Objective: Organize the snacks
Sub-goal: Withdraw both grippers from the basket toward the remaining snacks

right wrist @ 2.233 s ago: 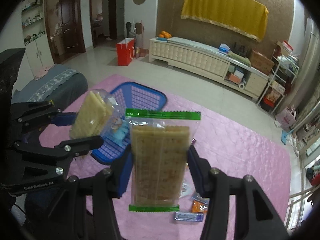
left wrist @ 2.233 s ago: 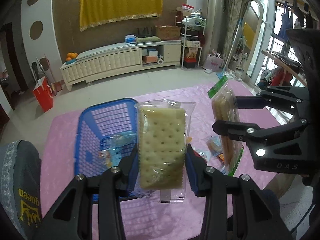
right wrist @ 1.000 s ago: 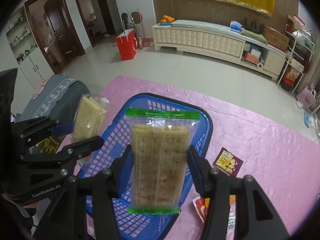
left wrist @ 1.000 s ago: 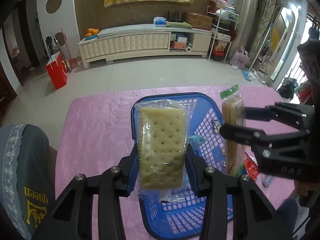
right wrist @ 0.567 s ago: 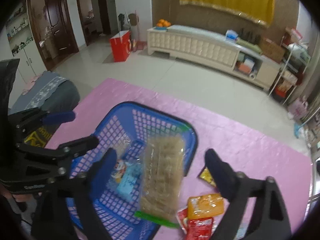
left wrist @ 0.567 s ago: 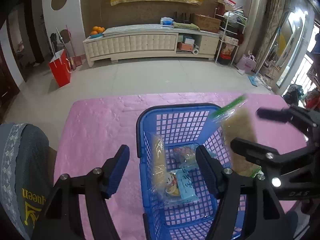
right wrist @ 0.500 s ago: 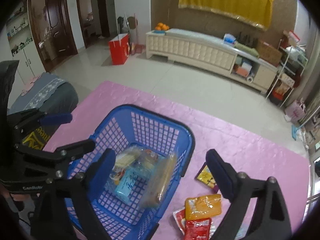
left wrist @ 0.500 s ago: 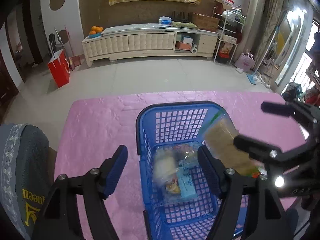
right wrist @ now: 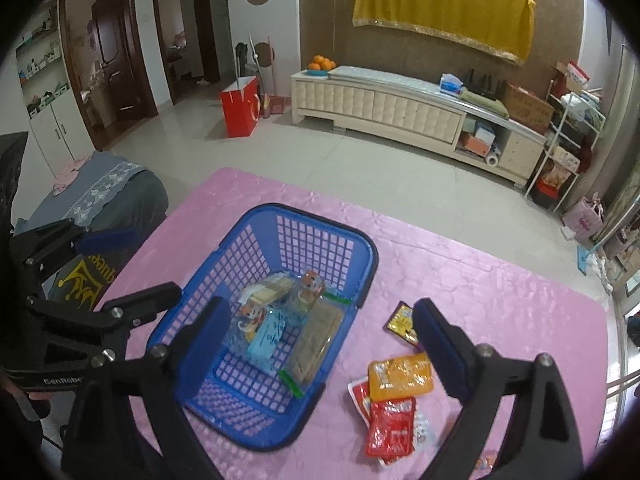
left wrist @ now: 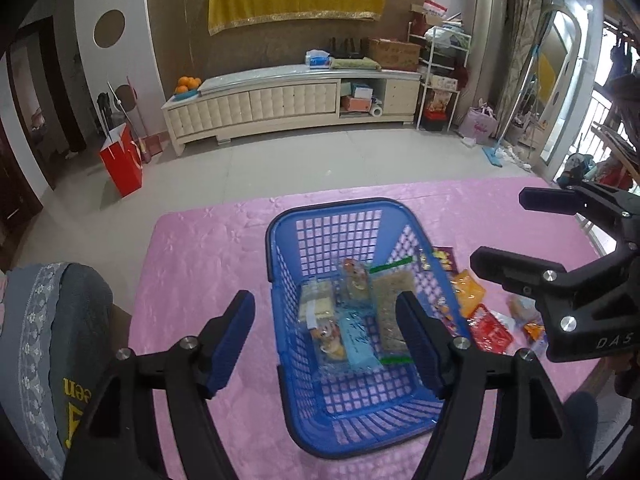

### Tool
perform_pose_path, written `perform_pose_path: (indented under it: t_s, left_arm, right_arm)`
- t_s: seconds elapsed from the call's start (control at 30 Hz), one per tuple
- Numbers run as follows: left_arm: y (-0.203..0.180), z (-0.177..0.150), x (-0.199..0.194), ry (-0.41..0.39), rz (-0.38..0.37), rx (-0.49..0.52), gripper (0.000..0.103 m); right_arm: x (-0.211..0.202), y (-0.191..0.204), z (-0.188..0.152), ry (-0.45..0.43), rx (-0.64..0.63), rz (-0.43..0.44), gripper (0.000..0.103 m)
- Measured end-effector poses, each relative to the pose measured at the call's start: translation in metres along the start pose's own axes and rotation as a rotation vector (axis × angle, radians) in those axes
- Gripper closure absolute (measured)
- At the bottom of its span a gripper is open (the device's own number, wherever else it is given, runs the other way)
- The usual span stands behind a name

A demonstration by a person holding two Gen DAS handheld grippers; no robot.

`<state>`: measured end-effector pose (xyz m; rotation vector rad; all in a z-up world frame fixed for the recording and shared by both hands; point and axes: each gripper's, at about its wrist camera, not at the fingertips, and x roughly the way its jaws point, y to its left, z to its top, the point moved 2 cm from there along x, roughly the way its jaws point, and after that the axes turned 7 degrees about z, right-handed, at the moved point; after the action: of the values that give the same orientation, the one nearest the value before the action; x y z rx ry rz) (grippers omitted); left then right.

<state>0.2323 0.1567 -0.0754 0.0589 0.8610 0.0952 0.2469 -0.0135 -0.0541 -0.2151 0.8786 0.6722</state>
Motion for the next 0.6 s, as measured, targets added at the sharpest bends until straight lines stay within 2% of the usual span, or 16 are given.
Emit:
perform_pose_path:
  t_s: [0.33,0.43,0.6]
  left_arm:
    - [-0.024,-0.012,-0.054,-0.050,-0.020,0.010,0.032]
    - [-0.036,-0.013,-0.070,-0.074,-0.031,0.021,0.023]
    - [-0.065,-0.021,-0.092,-0.108,-0.050,0.063,0.022]
  right_arm:
    - [-0.056,-0.004,-0.024,-0.045,0.021,-0.022,0.009]
    - [-0.070,-0.007,-0.034,-0.059,0.026,-0.036,0.009]
    - [-0.090,-0.015,-0.055,-0.077,0.057,-0.052,0.009]
